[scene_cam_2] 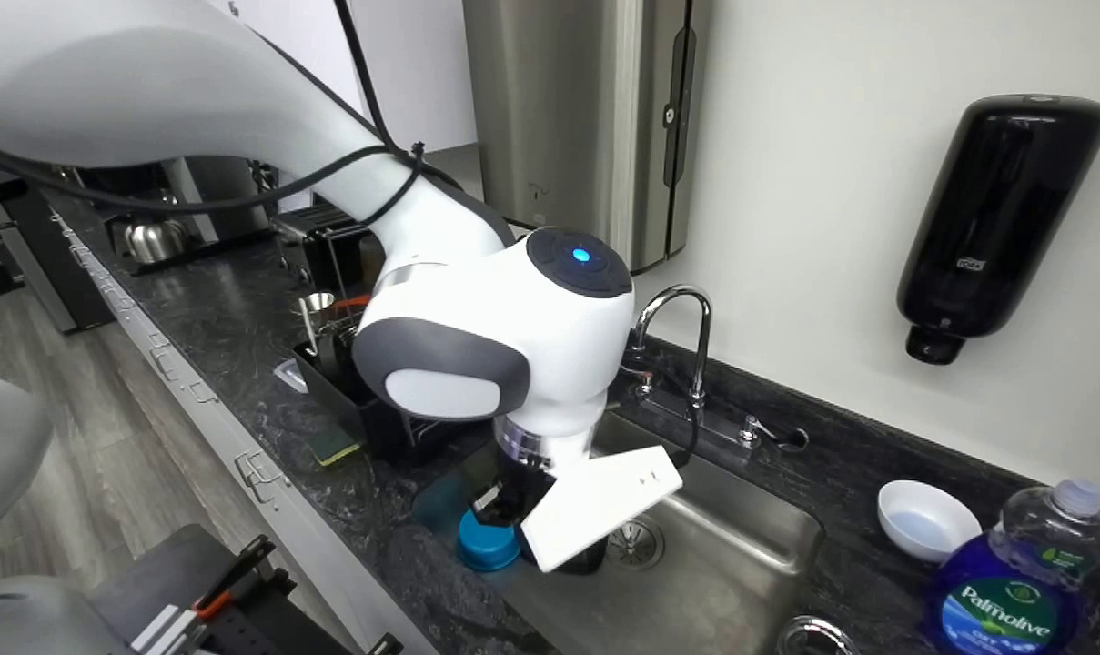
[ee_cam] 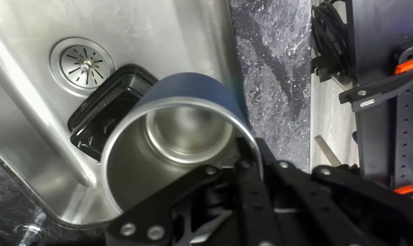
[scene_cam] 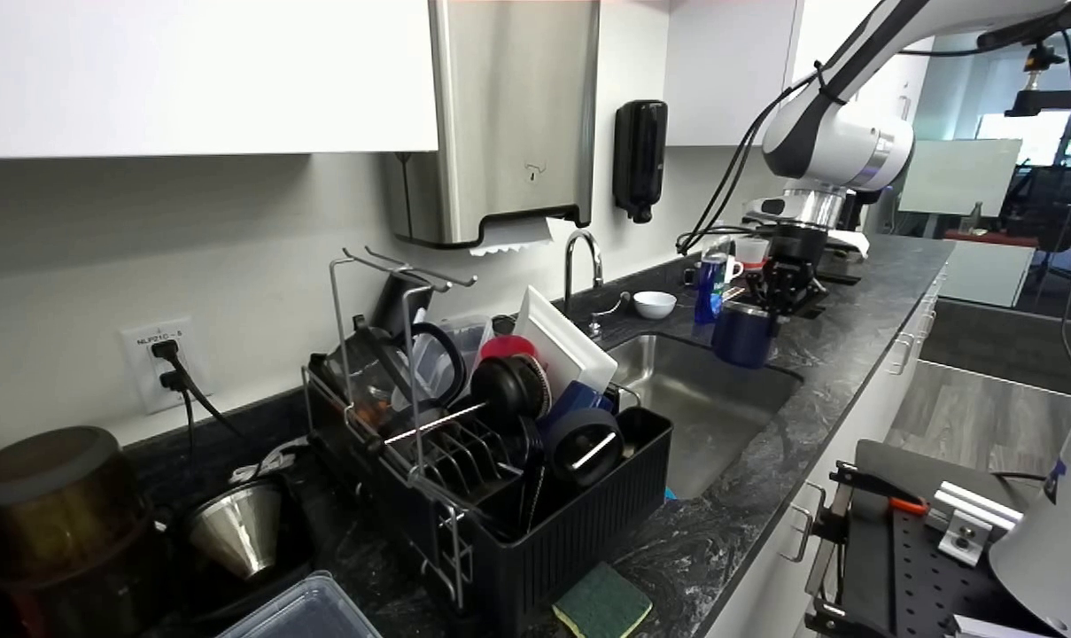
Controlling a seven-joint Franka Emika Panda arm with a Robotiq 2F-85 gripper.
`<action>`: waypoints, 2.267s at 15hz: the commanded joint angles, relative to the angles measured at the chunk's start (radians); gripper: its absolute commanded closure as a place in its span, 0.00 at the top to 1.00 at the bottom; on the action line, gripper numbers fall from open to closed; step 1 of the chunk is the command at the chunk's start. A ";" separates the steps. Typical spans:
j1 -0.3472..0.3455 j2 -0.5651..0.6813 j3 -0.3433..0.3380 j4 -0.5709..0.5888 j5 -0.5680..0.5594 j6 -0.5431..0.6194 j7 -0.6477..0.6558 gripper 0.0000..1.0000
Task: Move the blue mug from the sink to the dish rack
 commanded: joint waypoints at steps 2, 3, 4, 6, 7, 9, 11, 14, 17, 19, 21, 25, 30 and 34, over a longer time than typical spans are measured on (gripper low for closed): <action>0.202 -0.099 -0.159 -0.051 -0.103 -0.007 -0.007 0.02; 0.239 -0.116 -0.187 -0.060 -0.124 -0.006 -0.010 0.02; 0.277 -0.140 -0.212 -0.071 -0.140 -0.005 -0.007 0.02; 0.335 -0.184 -0.249 -0.086 -0.170 -0.020 -0.007 0.02; 0.360 -0.199 -0.265 -0.094 -0.182 -0.020 -0.017 0.02; 0.403 -0.238 -0.283 -0.107 -0.209 -0.034 -0.016 0.02; 0.441 -0.271 -0.289 -0.121 -0.233 -0.043 -0.010 0.02; 0.490 -0.313 -0.284 -0.137 -0.260 -0.062 -0.001 0.02; 0.540 -0.338 -0.271 -0.139 -0.268 -0.077 0.023 0.02; 0.571 -0.348 -0.263 -0.129 -0.260 -0.112 0.058 0.02; 0.600 -0.361 -0.262 -0.117 -0.245 -0.168 0.094 0.02; 0.648 -0.395 -0.277 -0.096 -0.191 -0.298 0.122 0.02; 0.653 -0.410 -0.269 -0.102 -0.190 -0.309 0.172 0.07; 0.654 -0.413 -0.269 -0.102 -0.190 -0.308 0.213 0.07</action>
